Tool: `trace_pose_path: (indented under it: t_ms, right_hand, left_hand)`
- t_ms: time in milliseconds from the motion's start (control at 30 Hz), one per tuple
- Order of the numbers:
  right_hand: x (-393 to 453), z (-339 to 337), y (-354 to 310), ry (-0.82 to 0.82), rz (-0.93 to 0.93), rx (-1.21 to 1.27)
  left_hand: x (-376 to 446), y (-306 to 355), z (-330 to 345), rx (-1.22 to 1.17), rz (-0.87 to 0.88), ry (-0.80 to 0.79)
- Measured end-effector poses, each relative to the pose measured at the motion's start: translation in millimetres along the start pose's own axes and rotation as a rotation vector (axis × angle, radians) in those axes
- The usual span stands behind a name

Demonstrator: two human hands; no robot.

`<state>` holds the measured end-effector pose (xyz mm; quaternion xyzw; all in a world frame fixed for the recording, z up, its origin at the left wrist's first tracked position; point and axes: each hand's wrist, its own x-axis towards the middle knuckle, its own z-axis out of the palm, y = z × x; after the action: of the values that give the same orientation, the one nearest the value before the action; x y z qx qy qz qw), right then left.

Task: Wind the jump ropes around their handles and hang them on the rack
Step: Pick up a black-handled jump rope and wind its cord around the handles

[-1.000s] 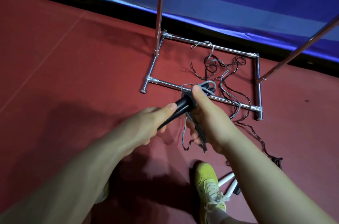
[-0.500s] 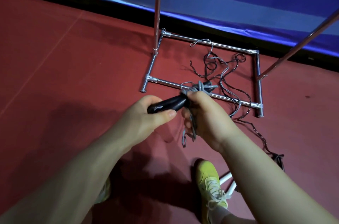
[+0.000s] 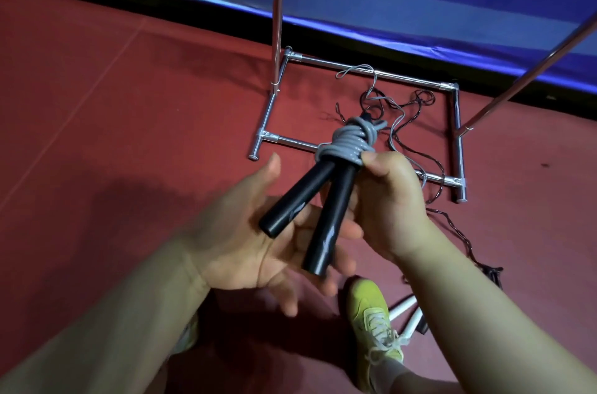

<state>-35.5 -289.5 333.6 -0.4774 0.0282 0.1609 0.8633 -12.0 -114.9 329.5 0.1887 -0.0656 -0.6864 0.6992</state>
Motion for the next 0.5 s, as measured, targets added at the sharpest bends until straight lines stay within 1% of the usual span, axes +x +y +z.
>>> trace_pose_path:
  t_ms: [67,167,233,300,367,400,500]
  right_hand:
    - [-0.2,-2.1,3.7,-0.041,-0.005,-0.054]
    - [-0.3,-9.3,4.8,-0.040,0.007,-0.146]
    - [0.6,-14.2,3.7,-0.090,0.038,-0.207]
    - [-0.4,-20.4,3.6,-0.150,0.076,-0.235]
    - [-2.8,-23.3,2.2,-0.167,0.102,-0.235]
    - [-3.6,-24.3,2.2,-0.158,0.109,-0.252]
    - [-2.8,-24.2,2.0,-0.049,0.171,-0.370]
  left_hand:
    - [2.2,-2.8,-0.3,0.083,-0.006,0.009]
    - [1.2,-3.8,-2.3,0.030,-0.039,0.044]
    - [-2.4,-1.4,-4.1,0.029,-0.069,0.105]
    - [-1.6,0.9,-0.6,0.078,-0.096,0.198]
    - [0.2,1.4,1.8,0.165,-0.103,0.346]
    - [1.2,1.2,2.7,0.197,-0.103,0.410]
    - [4.1,1.9,6.3,0.249,-0.106,0.531]
